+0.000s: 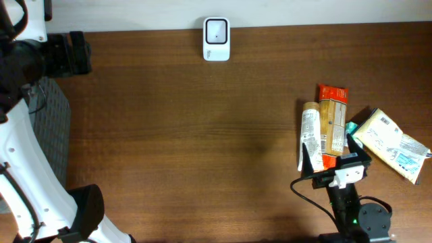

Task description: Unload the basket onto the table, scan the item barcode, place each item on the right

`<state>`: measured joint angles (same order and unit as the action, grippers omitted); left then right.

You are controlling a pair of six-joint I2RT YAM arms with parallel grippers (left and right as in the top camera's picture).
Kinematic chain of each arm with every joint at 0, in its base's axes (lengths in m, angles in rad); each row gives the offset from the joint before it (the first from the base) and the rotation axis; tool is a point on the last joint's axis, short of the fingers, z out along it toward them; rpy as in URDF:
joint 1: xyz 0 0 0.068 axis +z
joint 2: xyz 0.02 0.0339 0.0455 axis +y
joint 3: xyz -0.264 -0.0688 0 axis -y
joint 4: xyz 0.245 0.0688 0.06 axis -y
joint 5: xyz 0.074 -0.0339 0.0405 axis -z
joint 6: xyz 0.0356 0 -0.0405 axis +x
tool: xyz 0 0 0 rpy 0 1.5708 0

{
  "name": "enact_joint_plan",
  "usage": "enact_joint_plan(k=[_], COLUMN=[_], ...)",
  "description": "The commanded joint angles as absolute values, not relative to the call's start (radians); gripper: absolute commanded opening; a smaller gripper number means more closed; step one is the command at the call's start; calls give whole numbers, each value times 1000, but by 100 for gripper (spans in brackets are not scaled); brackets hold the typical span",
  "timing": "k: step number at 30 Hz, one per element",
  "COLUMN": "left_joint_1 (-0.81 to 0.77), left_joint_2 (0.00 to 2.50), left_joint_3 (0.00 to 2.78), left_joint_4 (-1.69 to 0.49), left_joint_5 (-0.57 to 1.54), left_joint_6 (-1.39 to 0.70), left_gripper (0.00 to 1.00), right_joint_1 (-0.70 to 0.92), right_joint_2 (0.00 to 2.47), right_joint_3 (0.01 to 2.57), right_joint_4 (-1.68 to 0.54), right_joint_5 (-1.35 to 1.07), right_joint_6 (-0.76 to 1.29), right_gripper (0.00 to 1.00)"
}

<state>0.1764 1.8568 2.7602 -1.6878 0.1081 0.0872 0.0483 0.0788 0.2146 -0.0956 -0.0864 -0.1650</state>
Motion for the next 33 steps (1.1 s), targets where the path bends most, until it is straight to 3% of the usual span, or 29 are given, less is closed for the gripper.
enact_joint_plan(k=[1,9,15,33], left_joint_1=[182,182,182,182], left_joint_2=[1856,1856,1856,1856], left_joint_3=[2763,2763,2763,2763], left_joint_4=[-1688,-1688,-1688,-1687], left_joint_5=[116,116,116,116], left_joint_6=[99,99,100,99], left_gripper=[99,99,99,99], right_joint_1=[44,45,46,45], right_joint_2=[17,3,3,4], right_joint_3=[173,32,6,6], right_joint_4=[-89,172,-64,-64], right_joint_5=[-105,-121,-177,-176], right_joint_6=[-168,-168,-118,-96], right_gripper=[99,99,99,99])
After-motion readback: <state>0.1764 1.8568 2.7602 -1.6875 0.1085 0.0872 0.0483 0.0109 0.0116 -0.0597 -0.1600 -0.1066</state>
